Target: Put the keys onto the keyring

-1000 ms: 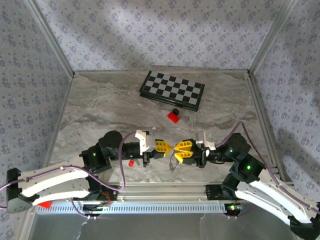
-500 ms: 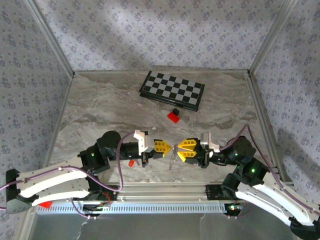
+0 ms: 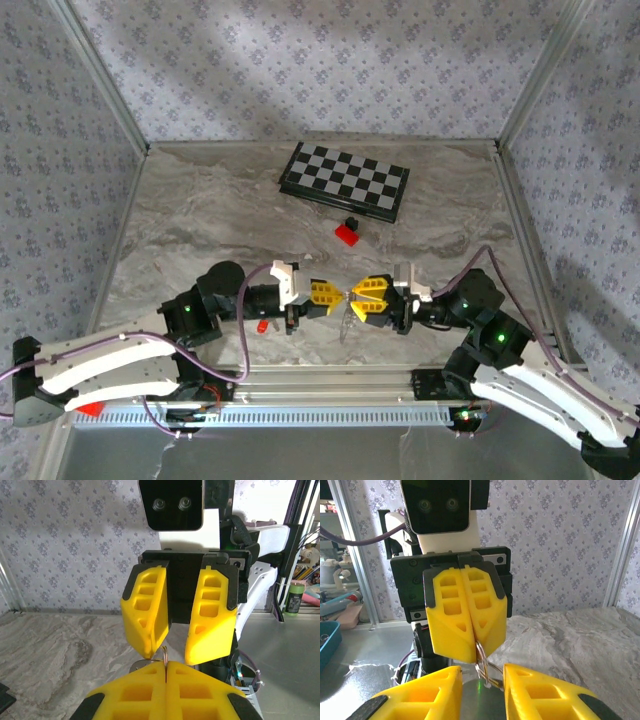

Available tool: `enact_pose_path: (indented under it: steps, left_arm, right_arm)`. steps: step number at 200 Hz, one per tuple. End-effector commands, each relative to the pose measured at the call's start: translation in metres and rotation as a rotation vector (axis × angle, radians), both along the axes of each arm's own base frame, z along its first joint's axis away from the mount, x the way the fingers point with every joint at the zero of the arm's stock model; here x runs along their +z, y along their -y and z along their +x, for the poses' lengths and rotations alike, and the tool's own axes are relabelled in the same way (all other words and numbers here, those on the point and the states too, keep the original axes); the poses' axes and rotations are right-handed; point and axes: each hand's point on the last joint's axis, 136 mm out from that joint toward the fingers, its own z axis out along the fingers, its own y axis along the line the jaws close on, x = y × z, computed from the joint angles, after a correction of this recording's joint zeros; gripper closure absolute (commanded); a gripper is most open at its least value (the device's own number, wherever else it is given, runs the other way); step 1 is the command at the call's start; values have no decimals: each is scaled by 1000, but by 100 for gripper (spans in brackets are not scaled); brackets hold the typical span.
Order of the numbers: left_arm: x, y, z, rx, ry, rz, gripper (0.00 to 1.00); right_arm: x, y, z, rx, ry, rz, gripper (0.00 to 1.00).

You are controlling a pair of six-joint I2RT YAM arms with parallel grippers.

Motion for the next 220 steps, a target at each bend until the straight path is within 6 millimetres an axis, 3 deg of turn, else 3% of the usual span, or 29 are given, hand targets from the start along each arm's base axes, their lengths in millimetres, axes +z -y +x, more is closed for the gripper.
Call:
enact_pose_path:
  steps: [1,49,90,150,158,185,192,220]
  left_arm:
    - [28,-2,-4,-17,48,-65,100]
    - [26,1,-3,-18,43,-57,100]
    - [23,1,-1,-9,43,-40,100]
    - [1,2,15,76,27,96,100]
    - [-3,2,19,97,25,121,93]
    - [-16,-7,30,173,32,209,54]
    - [-17,-10,32,186,33,221,39]
    - [-24,-20,31,203,28,251,37]
  right_arm:
    - [6,-1,-2,4,34,15,70]
    - [2,-3,0,-2,33,-7,79]
    - [-2,-2,5,-36,42,-46,100]
    - [-4,2,10,-81,67,-144,100]
    - [-5,2,11,-90,66,-164,100]
    - [-8,4,23,-148,52,-228,100]
    - [-8,4,24,-155,50,-238,100]
    - [-8,2,25,-150,40,-252,100]
